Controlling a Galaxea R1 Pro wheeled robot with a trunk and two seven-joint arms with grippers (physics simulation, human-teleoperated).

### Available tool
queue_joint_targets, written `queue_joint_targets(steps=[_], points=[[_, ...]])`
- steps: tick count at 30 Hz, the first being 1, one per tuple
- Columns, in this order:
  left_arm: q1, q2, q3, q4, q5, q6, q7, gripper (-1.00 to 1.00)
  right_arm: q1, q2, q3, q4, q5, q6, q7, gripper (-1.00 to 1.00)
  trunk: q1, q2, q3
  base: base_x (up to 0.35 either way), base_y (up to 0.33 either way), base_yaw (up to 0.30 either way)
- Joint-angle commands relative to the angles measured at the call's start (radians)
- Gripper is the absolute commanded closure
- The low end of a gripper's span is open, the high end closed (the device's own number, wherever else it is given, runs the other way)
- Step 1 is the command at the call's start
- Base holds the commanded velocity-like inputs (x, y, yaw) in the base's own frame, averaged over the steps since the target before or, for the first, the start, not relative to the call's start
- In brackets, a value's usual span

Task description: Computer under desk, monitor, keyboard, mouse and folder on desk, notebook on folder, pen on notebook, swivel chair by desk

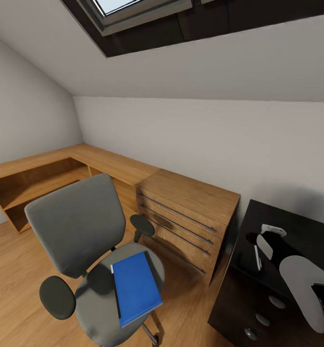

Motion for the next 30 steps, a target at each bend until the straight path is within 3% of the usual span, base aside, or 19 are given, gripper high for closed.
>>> queue_joint_targets(steps=[1, 17, 21, 22, 30], points=[[0.000, 0.000, -0.003, 0.000, 0.009, -0.005, 0.002, -1.00, -0.001, 0.000, -0.003, -0.002, -0.006, 0.004, -0.004, -1.00, 0.000, -0.001, -0.001, 0.000, 0.000, 0.000], [0.000, 0.000, -0.004, 0.005, 0.009, -0.006, 0.002, -1.00, -0.001, 0.001, -0.003, -0.014, -0.010, 0.009, -0.006, -1.00, 0.000, -0.001, -0.001, 0.000, 0.000, 0.000], [0.000, 0.000, -0.003, 0.006, 0.009, -0.006, 0.002, -1.00, -0.001, 0.016, -0.001, -0.017, -0.010, 0.012, -0.008, -1.00, 0.000, -0.001, -0.001, 0.000, 0.000, 0.000], [0.000, 0.000, -0.002, 0.008, 0.010, -0.006, 0.003, -1.00, -0.001, 0.034, -0.001, -0.033, -0.009, 0.022, -0.009, -1.00, 0.000, -0.001, -0.001, 0.000, 0.000, 0.000], [0.000, 0.000, 0.011, 0.009, 0.010, -0.006, 0.003, -1.00, 0.019, 0.053, -0.001, -0.178, -0.009, 0.105, -0.010, -1.00, 0.000, -0.001, -0.001, 0.000, 0.000, 0.000]])
